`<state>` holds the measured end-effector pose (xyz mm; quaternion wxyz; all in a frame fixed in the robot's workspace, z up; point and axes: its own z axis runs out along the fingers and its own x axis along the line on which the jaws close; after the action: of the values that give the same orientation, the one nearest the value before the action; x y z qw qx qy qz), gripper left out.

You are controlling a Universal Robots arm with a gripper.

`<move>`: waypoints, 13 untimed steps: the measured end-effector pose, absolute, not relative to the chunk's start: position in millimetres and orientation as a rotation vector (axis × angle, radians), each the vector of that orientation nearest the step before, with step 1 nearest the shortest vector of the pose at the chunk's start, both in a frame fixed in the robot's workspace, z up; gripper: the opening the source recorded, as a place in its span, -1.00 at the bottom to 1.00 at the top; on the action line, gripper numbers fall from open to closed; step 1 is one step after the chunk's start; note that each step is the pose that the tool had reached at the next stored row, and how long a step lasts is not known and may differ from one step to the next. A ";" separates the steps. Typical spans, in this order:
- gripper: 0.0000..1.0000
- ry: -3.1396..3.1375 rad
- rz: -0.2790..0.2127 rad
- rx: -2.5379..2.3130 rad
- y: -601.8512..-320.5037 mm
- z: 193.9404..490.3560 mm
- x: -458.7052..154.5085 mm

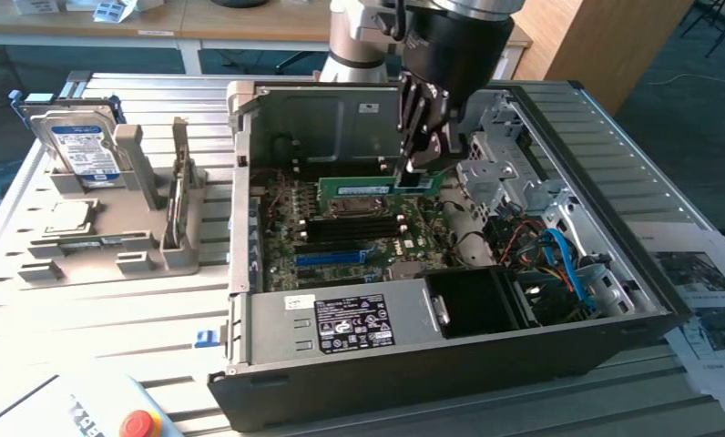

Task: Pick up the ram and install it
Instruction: 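Pick up the ram and move it above insertion slot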

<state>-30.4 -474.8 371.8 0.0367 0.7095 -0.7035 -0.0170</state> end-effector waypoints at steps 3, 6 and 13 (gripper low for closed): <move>-0.76 -2.160 -0.052 2.178 -474.8 370.5 -30.4; -0.76 -2.160 -0.052 2.178 -474.9 370.4 -30.4; -0.76 -2.160 -0.052 2.178 -466.7 368.8 -29.3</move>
<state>-29.3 -466.7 368.8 0.0367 0.7095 -0.7035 -0.0170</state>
